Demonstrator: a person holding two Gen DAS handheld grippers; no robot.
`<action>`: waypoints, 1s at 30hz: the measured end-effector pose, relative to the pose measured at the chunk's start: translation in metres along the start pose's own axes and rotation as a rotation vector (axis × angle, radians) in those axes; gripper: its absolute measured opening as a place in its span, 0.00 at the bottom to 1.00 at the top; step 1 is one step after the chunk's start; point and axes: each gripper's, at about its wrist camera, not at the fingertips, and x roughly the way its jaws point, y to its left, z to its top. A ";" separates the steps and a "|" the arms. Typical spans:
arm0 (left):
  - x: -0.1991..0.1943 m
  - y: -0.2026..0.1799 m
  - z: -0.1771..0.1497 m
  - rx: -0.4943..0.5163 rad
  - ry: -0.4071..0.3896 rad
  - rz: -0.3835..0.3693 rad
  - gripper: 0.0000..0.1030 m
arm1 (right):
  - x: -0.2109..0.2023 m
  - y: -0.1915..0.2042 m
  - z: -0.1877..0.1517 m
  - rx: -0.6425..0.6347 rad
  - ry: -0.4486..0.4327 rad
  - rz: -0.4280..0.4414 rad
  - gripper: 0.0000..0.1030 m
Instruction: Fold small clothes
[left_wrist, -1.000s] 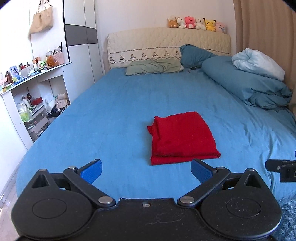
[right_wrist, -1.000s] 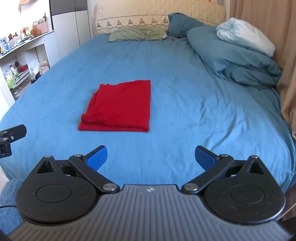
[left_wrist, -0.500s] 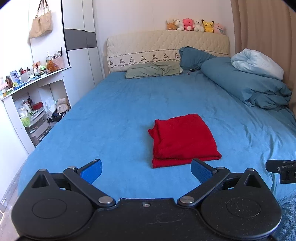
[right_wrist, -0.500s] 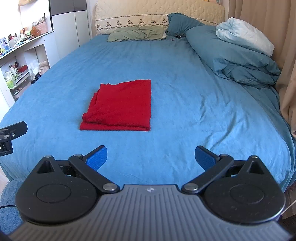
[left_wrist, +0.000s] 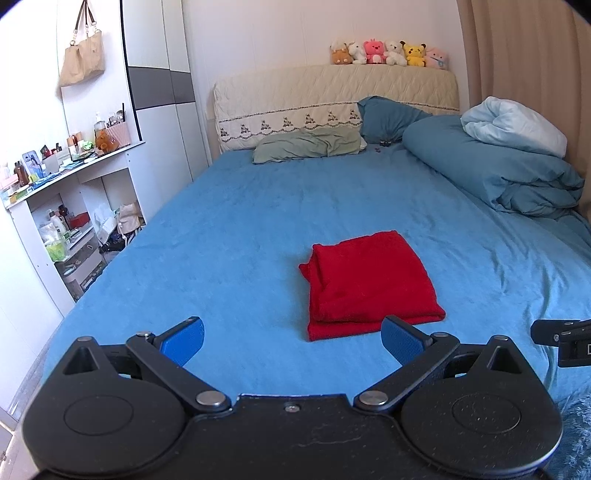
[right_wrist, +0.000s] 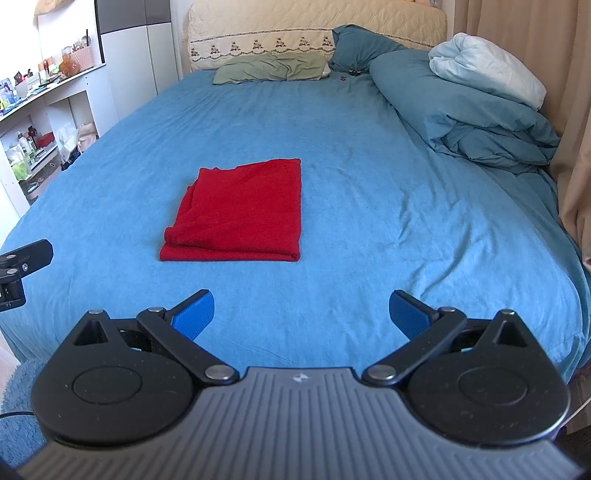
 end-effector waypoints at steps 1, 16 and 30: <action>0.000 0.000 0.000 0.000 -0.001 0.000 1.00 | 0.000 0.001 0.000 0.001 0.000 0.001 1.00; 0.000 0.003 0.000 0.008 -0.004 0.001 1.00 | 0.001 0.006 -0.001 0.008 0.007 0.008 1.00; 0.001 0.000 0.000 0.004 0.000 0.002 1.00 | 0.001 0.006 -0.001 0.009 0.008 0.011 1.00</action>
